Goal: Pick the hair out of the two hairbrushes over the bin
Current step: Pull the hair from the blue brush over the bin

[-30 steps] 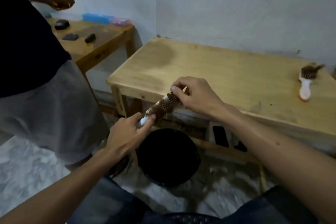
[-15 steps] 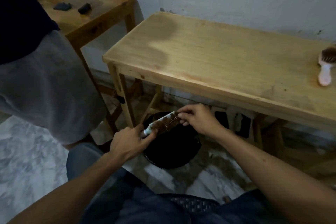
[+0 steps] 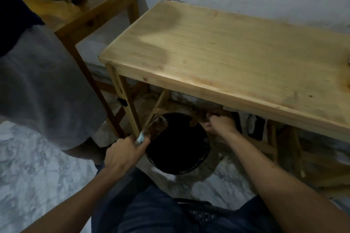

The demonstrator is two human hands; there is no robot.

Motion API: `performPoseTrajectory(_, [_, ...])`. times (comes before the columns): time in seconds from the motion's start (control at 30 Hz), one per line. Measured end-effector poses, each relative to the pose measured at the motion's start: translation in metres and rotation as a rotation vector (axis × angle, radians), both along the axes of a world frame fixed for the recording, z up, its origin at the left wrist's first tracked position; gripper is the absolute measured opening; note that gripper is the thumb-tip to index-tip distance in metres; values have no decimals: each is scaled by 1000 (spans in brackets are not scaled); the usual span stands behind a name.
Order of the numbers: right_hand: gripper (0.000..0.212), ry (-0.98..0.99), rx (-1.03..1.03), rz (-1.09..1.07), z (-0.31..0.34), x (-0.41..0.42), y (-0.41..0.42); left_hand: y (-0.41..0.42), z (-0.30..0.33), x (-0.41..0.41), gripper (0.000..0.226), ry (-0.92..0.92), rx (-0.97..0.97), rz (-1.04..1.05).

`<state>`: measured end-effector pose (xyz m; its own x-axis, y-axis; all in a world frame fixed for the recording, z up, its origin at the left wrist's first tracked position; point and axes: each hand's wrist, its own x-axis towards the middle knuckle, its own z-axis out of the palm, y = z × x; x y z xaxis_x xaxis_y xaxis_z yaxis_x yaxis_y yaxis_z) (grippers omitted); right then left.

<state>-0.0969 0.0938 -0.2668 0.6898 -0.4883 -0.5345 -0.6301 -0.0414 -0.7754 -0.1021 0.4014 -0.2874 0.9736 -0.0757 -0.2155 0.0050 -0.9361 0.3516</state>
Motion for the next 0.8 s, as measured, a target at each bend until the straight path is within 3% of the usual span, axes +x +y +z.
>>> performPoseTrajectory(0.27, [15,2,-34,286,-16,20,32,-1,-1,0,65,-13,-71,87])
performPoseTrajectory(0.43, [37,17,-25,375,-22,27,45,-3,3,-1,67,-12,-106,103])
performPoseTrajectory(0.57, [61,-56,164,445,-12,25,59,-9,5,2,81,-50,-135,75])
performPoseTrajectory(0.63, [53,-104,279,429,-9,23,63,-16,5,3,82,-62,-152,56])
performPoseTrajectory(0.7, [29,-131,366,379,-8,21,64,-22,5,4,83,-62,-175,32])
performPoseTrajectory(0.8, [2,-162,306,327,-10,19,61,-25,8,5,81,-69,-170,38])
